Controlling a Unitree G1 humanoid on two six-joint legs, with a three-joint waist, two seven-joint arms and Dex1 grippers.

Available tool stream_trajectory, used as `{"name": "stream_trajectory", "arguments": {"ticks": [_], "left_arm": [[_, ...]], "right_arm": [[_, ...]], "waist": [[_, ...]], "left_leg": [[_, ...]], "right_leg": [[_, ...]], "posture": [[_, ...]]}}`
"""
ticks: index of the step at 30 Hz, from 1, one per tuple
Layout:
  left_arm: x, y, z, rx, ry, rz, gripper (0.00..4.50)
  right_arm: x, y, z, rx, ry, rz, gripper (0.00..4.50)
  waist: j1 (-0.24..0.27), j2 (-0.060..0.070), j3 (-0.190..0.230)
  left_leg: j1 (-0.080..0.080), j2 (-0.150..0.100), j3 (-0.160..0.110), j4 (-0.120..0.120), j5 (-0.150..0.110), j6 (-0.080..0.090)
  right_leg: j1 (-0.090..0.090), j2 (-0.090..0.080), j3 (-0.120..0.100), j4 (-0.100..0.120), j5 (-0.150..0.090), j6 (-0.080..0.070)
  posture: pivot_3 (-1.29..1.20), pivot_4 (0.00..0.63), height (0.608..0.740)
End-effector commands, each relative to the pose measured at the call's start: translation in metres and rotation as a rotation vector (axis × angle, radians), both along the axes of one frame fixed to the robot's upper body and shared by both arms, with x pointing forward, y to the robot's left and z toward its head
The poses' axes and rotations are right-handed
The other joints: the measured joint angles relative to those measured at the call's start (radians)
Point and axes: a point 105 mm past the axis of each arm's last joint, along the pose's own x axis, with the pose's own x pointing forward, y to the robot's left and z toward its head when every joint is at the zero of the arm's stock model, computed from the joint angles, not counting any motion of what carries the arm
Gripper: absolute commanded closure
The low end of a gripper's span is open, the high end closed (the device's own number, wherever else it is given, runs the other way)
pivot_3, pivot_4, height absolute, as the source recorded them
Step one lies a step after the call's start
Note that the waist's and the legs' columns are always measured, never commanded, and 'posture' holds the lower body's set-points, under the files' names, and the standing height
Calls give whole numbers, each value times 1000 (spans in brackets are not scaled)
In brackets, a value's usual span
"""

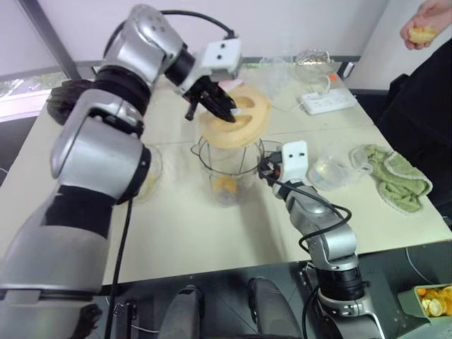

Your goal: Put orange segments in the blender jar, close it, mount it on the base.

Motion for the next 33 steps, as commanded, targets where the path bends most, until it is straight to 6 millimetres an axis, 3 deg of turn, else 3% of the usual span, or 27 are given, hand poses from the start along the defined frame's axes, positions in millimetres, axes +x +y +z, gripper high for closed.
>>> {"name": "stream_trajectory", "arguments": {"ticks": [1, 6, 12, 25, 33], "left_arm": [[-6, -12, 14, 12, -31, -33, 4225], [-7, -16, -3, 72, 2, -47, 4225], [-8, -1, -22, 166, 29, -55, 4225], [-36, 12, -29, 225, 161, -150, 4225], [-22, 25, -64, 324, 164, -114, 4225]], "right_arm": [[-3, 3, 17, -1, -70, 13, 3490], [-4, -3, 15, 3, -69, -21, 3490], [-3, -8, 13, 2, -71, -45, 3490], [4, -14, 13, -5, -79, -56, 3490], [3, -17, 12, -9, -82, -64, 3490]], "waist": [[0, 0, 0], [0, 0, 0], [1, 0, 0], [-2, 0, 0], [3, 1, 0]], "left_leg": [[0, 0, 0, 0, 0, 0], [0, 0, 0, 0, 0, 0], [0, 0, 0, 0, 0, 0], [0, 0, 0, 0, 0, 0], [1, 0, 0, 0, 0, 0]], "right_leg": [[0, 0, 0, 0, 0, 0], [0, 0, 0, 0, 0, 0], [0, 0, 1, 0, 0, 0], [-1, 0, 1, 1, 0, 0], [0, 0, 1, 1, 0, 0]], "posture": [[0, 150, 740], [0, 150, 740], [0, 150, 740], [0, 150, 740], [0, 150, 740]]}}
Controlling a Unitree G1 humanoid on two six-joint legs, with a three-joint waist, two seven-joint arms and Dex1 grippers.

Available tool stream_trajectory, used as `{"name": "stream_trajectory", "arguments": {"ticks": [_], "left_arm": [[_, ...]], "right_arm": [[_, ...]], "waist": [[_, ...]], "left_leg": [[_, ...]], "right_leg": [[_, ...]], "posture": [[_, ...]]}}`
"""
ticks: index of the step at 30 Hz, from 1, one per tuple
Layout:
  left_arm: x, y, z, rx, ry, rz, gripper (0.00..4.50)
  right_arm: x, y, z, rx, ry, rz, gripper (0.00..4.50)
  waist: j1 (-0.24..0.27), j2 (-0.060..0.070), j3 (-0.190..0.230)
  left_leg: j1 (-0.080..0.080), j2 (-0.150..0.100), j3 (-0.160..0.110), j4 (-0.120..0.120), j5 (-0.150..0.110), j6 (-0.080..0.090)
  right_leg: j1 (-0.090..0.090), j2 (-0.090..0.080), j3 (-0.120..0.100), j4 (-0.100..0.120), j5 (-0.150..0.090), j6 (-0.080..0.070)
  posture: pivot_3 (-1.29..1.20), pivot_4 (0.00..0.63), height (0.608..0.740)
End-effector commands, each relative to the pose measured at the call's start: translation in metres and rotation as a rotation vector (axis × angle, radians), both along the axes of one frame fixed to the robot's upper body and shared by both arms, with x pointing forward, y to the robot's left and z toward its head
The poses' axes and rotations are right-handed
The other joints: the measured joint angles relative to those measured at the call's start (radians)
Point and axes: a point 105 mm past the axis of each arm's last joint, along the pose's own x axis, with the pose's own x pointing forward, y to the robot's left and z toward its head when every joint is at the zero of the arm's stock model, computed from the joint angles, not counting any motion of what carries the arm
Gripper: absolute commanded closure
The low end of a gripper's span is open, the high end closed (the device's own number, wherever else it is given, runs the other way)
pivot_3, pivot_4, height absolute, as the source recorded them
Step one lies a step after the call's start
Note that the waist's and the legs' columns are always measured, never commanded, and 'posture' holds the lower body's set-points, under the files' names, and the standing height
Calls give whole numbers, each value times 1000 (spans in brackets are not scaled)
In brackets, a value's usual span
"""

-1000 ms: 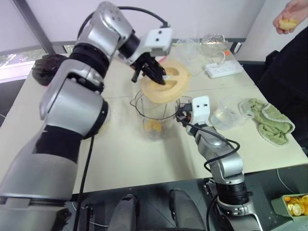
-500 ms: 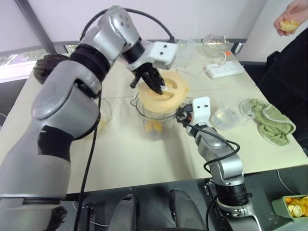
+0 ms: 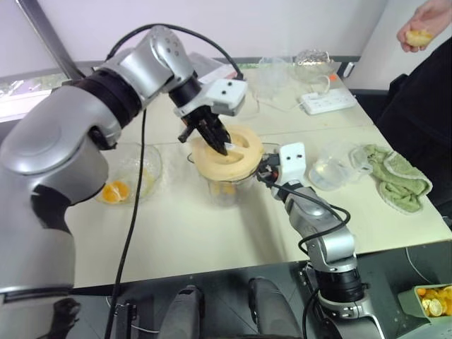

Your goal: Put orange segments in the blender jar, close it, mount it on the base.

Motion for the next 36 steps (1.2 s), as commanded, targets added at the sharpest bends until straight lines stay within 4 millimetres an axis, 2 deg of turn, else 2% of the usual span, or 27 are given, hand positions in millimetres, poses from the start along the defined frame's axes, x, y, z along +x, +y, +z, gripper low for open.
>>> {"name": "stream_trajectory", "arguments": {"ticks": [1, 10, 13, 18, 22, 28, 36], "left_arm": [[4, 15, -26, 125, 8, -20, 4225], [14, 5, -45, 168, -40, -34, 4225], [16, 7, -49, 184, -42, -16, 4225], [21, 14, -52, 192, -17, 80, 4225], [22, 9, -47, 140, 30, 157, 4225], [15, -16, -25, 16, 214, 377, 4225], [16, -16, -21, 40, 216, 530, 4225]], "right_arm": [[3, -17, 15, 5, -64, -75, 3490], [0, -20, 13, 2, -60, -92, 3490], [-1, -21, 13, 1, -60, -98, 3490], [-1, -21, 13, 1, -62, -100, 3490], [-1, -19, 12, -2, -61, -96, 3490], [1, -17, 12, -4, -63, -91, 3490], [2, -18, 13, -3, -67, -92, 3490]], "waist": [[1, 0, 0], [27, 3, -4], [31, 4, -5], [38, 5, -8], [45, 7, -9], [43, 7, -9], [43, 7, -9]], "left_leg": [[0, 0, 0, 0, 0, 0], [9, 0, 0, 1, 0, 0], [18, 0, 0, 0, 0, 0], [18, 0, 0, 1, 0, 0], [19, 0, 0, 1, 0, 0], [18, 0, -1, 1, 0, 1], [17, 0, -1, 0, -1, 2]], "right_leg": [[0, 0, 0, 0, 0, 0], [11, 0, 0, -1, 0, 0], [21, 0, 0, -4, -1, 0], [23, 0, 0, -6, -1, 0], [23, 0, 0, -5, -1, 0], [22, 0, 0, -5, -1, 1], [21, 0, 0, -5, -2, 2]], "posture": [[0, 150, 740], [0, 150, 740], [0, 150, 740], [0, 150, 740], [0, 150, 740], [0, 150, 740], [0, 150, 740]]}}
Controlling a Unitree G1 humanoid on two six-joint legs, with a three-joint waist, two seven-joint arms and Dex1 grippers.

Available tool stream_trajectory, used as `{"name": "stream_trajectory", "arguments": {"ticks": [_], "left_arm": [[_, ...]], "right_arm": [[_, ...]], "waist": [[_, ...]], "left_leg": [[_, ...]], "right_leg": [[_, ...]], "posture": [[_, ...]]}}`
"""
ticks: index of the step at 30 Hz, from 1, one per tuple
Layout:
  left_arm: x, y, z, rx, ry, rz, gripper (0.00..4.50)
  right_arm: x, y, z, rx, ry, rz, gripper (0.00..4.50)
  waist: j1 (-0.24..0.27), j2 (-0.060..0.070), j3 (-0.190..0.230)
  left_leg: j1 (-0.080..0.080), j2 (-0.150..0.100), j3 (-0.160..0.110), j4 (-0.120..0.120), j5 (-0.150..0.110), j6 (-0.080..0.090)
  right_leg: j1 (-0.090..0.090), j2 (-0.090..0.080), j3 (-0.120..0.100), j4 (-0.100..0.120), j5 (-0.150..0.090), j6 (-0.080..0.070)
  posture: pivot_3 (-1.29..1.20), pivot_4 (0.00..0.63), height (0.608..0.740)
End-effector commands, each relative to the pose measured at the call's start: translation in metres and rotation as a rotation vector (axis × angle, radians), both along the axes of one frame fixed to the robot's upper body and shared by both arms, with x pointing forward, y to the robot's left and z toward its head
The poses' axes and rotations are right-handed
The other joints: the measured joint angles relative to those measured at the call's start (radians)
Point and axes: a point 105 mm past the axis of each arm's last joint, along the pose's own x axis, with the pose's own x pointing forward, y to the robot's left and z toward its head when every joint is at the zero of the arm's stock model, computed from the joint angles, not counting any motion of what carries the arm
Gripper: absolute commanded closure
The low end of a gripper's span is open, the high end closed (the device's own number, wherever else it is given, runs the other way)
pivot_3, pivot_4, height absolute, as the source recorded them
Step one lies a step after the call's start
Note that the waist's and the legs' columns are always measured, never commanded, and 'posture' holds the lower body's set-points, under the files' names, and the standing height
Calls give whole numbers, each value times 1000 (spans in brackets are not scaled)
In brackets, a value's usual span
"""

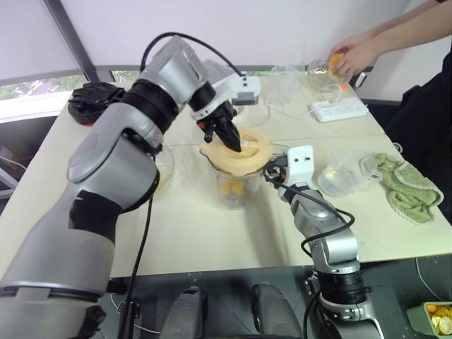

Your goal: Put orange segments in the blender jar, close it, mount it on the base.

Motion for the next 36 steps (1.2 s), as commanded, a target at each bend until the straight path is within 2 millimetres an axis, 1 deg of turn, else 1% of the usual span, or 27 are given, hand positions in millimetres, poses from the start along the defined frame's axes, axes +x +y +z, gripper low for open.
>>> {"name": "stream_trajectory", "arguments": {"ticks": [1, 5, 7, 11, 16, 18, 23, 26, 29, 31, 36], "left_arm": [[3, 6, -15, 47, 19, 76, 4225], [1, 7, -15, 43, -32, -8, 4225], [-2, 8, -15, 42, -72, -85, 4225], [-6, 10, -17, 28, -99, -158, 4225], [-4, 9, -16, -16, -110, -194, 4225], [-1, 12, -18, -8, -131, -214, 4225], [6, 15, -25, 7, -219, -293, 4225], [6, 19, -31, 20, -222, -300, 4225], [10, 23, -34, 45, -204, -215, 4225], [14, 22, -35, 37, -193, -123, 4225], [12, 21, -34, 42, -141, 54, 4225]], "right_arm": [[1, 0, 20, 2, -88, -4, 3490], [1, -1, 20, 3, -90, -5, 3490], [1, -1, 20, 3, -91, -5, 3490], [1, -1, 20, 2, -91, -3, 3490], [2, 0, 21, -1, -92, 0, 3490], [1, 1, 20, -1, -93, 1, 3490], [1, 0, 20, -2, -93, -1, 3490], [0, -2, 21, -3, -93, -6, 3490], [-1, -2, 21, -4, -92, -7, 3490], [-1, -2, 20, -3, -92, -8, 3490], [-1, 0, 19, -2, -87, -6, 3490]], "waist": [[0, 0, 0], [-1, 0, 0], [-2, 0, 0], [-3, 0, 0], [-7, 0, 1], [-7, 0, 1], [0, 0, 1], [4, 0, 0], [4, 0, 0], [3, 1, 0], [3, 1, 0]], "left_leg": [[0, 0, 0, 0, 0, 0], [0, 0, 0, 0, 0, 0], [0, 0, 0, 0, 0, 0], [0, 0, 0, 0, 0, 0], [0, 0, 0, -1, 0, 0], [0, 0, 0, -1, 0, 0], [0, 0, 0, -1, 0, 0], [0, 0, 0, 0, 0, 0], [0, 0, 0, 0, 0, 0], [1, 0, 0, 0, 0, 0], [1, 0, 0, 0, 0, 0]], "right_leg": [[0, 0, 0, 0, 0, 0], [0, 0, 0, 0, 0, 0], [0, 0, 0, 0, 0, 0], [-1, 0, 0, 0, 0, 0], [-2, 0, 0, 0, 0, 0], [-2, 0, 0, 0, 0, 0], [-1, 0, 0, 0, 0, 0], [-1, 0, 0, 0, 1, -1], [0, 0, 0, 0, 1, -1], [0, 0, 0, 0, 1, -1], [0, 0, 0, 0, 1, -1]], "posture": [[0, 150, 740], [0, 150, 740], [0, 150, 740], [0, 150, 740], [0, 150, 740], [0, 150, 740], [0, 150, 740], [0, 150, 740], [0, 150, 740], [0, 150, 740], [0, 150, 740]]}}
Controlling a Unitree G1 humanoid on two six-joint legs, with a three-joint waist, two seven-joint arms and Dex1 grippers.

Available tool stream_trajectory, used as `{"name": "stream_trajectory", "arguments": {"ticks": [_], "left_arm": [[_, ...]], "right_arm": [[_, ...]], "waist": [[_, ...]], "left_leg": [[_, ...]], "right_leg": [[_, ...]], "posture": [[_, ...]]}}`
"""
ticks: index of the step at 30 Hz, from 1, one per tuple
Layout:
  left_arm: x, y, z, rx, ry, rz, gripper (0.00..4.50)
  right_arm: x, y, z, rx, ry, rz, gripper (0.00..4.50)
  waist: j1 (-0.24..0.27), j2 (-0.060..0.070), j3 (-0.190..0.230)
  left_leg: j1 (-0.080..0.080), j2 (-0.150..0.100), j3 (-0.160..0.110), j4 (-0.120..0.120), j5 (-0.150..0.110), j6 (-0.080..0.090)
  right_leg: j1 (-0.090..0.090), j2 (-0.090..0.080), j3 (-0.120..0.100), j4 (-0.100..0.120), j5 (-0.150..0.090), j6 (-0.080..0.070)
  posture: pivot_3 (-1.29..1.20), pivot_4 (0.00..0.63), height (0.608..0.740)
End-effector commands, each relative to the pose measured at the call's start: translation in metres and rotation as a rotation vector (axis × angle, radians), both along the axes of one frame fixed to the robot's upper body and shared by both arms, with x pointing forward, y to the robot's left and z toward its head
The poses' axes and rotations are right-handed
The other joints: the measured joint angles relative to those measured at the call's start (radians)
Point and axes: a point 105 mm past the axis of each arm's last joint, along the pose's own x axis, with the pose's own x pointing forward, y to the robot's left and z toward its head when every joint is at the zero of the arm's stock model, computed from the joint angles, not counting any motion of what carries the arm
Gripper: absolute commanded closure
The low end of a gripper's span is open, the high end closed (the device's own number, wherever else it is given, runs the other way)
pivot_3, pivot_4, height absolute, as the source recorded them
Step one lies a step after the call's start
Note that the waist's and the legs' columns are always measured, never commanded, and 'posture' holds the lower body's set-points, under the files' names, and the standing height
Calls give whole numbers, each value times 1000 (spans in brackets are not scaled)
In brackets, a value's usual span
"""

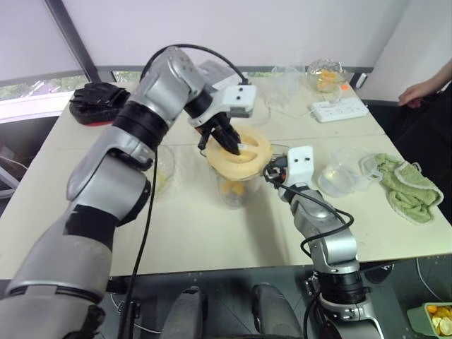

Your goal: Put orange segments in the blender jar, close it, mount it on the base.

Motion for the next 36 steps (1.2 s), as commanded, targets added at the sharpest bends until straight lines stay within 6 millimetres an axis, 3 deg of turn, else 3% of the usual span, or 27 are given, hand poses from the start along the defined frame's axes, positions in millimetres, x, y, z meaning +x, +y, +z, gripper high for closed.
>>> {"name": "stream_trajectory", "arguments": {"ticks": [1, 15, 31, 36], "left_arm": [[12, 16, -23, 84, 6, 222, 4225], [-1, 11, -15, 33, 38, 353, 4225], [-10, 8, -6, -26, 4, 289, 4225], [-10, 7, -2, -50, -11, 277, 1866]], "right_arm": [[-2, 0, 19, 1, -81, -4, 3490], [-2, 0, 18, -1, -76, 0, 3490], [0, 0, 19, -12, -78, 15, 3490], [1, 1, 19, -13, -79, 18, 3491]], "waist": [[0, 0, 0], [-2, 0, 0], [-4, 0, 0], [-12, 0, 1]], "left_leg": [[0, 0, 0, 0, 0, 0], [0, 0, 0, 0, 0, 0], [0, 0, 0, -1, 0, 0], [-1, 0, 0, -1, 0, 0]], "right_leg": [[0, 0, 0, 0, 0, 0], [0, 0, 0, 0, 0, 0], [-1, 0, 0, 0, 0, 0], [-2, 0, 0, 0, 0, 0]], "posture": [[0, 150, 740], [0, 150, 740], [0, 150, 740], [0, 150, 740]]}}
